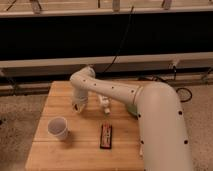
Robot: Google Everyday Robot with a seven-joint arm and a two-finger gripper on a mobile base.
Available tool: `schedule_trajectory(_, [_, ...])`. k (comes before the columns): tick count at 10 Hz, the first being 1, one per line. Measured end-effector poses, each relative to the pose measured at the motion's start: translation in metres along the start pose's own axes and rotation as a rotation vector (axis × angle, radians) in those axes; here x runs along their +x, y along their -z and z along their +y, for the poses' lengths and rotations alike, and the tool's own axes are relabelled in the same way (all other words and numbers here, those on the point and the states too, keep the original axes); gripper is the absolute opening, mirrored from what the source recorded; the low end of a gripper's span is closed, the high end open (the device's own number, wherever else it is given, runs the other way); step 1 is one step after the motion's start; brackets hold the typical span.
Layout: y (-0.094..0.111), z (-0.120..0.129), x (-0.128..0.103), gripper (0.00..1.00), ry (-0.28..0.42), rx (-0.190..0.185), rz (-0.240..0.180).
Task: Drag the pepper across the table
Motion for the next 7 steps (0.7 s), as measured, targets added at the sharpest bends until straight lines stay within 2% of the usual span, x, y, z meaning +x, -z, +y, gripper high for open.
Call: schedule_trajectory(7, [0.0063,0.0034,-0.0005,0.0,-0.002,-0.015,0.016])
